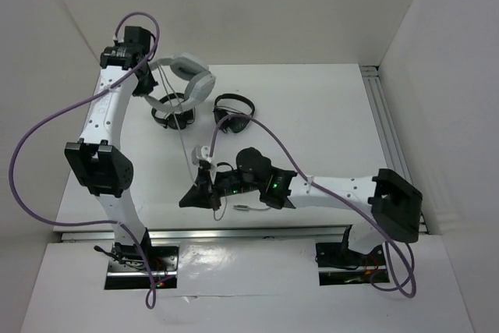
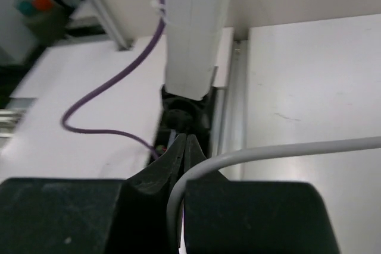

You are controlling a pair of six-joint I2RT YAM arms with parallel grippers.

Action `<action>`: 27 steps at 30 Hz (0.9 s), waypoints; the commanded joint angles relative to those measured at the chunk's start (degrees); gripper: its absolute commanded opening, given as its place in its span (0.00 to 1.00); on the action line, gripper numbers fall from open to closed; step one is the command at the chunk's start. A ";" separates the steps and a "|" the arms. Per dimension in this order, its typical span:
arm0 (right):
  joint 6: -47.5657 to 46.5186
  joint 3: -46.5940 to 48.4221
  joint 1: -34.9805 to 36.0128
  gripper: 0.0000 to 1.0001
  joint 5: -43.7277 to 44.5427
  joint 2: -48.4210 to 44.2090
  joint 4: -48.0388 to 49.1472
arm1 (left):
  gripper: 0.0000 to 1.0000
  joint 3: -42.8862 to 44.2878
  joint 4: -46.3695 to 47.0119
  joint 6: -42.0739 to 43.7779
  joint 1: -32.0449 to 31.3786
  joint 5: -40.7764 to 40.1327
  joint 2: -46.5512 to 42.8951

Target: Wrap the headphones

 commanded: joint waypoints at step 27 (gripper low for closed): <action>-38.68 43.23 6.89 0.00 78.84 -4.36 -52.30 | 0.00 -36.91 6.25 -1.20 -16.51 -10.62 -18.93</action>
